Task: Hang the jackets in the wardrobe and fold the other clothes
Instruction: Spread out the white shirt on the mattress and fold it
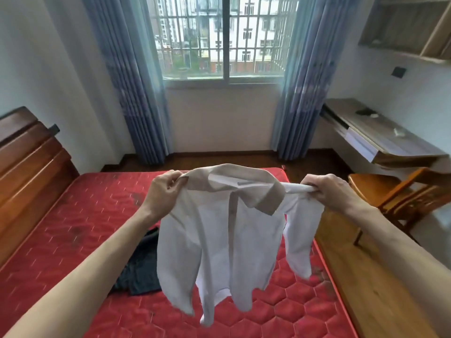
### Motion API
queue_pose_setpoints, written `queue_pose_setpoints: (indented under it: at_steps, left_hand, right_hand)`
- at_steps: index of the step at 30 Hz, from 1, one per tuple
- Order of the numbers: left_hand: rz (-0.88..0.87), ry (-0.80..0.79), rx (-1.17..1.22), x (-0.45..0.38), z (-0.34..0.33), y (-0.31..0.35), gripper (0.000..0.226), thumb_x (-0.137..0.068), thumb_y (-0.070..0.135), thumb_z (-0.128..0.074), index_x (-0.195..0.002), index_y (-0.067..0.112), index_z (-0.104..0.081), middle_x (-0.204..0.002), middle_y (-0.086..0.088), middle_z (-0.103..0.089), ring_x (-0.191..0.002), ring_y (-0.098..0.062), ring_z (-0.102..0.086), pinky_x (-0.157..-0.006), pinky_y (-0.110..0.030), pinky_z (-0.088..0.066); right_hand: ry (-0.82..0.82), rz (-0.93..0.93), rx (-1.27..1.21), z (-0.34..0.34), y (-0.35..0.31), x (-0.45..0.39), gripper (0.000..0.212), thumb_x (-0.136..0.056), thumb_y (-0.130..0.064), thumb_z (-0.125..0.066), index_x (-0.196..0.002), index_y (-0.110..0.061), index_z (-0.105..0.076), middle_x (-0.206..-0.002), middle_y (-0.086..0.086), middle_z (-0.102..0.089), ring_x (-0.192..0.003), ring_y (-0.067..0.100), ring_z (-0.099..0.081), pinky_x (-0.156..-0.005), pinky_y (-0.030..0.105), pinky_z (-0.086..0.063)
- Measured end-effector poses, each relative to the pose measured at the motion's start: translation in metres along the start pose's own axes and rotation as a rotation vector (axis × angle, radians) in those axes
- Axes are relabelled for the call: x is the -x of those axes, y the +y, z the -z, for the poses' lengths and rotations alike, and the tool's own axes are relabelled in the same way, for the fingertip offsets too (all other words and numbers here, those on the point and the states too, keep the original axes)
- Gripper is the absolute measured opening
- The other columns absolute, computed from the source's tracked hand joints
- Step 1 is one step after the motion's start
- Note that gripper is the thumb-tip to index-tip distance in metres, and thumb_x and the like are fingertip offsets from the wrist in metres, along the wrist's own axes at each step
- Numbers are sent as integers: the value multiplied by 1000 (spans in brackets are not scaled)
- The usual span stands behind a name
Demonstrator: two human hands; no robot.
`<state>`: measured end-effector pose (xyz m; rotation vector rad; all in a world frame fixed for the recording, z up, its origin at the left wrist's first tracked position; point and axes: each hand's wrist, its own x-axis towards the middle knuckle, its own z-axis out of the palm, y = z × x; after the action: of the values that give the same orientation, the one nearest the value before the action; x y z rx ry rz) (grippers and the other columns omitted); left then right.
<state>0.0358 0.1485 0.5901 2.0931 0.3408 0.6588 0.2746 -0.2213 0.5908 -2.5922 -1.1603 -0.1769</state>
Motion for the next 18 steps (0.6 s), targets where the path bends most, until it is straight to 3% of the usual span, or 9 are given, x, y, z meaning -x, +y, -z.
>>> queue_pose_setpoints:
  at_steps: [3, 6, 9, 12, 14, 18]
  left_hand:
    - [25, 39, -5, -9, -4, -9, 33, -106, 27, -58, -74, 26, -63, -67, 12, -57, -59, -2, -50, -56, -19, -41]
    - [44, -4, 4, -22, -5, -14, 42, -107, 30, -57, -66, 24, -52, -59, 11, -43, -55, -8, -39, -51, -30, -32]
    - [-18, -30, -109, -41, 3, -12, 48, -103, 39, -61, -66, 11, -47, -59, 6, -38, -59, -14, -37, -55, -35, -31]
    - [-77, 48, -494, -60, 27, -6, 58, -97, 60, -53, -64, 15, -38, -54, 1, -41, -59, -27, -45, -62, -40, -42]
    - [-131, 86, -668, -69, 43, 1, 64, -97, 69, -44, -63, 16, -37, -54, -1, -45, -63, -34, -52, -66, -42, -50]
    - [-273, 98, -717, -92, 50, 14, 67, -92, 77, -30, -65, 16, -39, -55, -3, -51, -67, -42, -57, -64, -43, -48]
  right_hand:
    - [79, -163, -204, -11, -1, -7, 12, -101, -12, -62, -101, -22, -69, -84, -2, -71, -74, 19, -66, -63, 37, -53]
    - [160, -337, -499, -9, -6, -23, 19, -107, -25, -49, -95, -17, -62, -79, 3, -66, -67, 18, -59, -56, 32, -45]
    - [284, -311, -629, 1, -11, -36, 29, -109, -31, -49, -92, -9, -59, -72, 0, -57, -61, 12, -51, -54, 30, -41]
    - [367, -90, -432, 27, -6, -43, 32, -104, -35, -62, -80, -16, -54, -61, -12, -55, -51, 7, -53, -48, 12, -40]
    - [383, 30, -259, 47, -2, -52, 34, -101, -40, -61, -82, -14, -51, -62, -13, -53, -50, 8, -53, -51, 9, -41]
    - [537, 128, -106, 76, 4, -77, 32, -103, -42, -54, -85, -16, -49, -60, -10, -48, -51, 5, -48, -50, 13, -38]
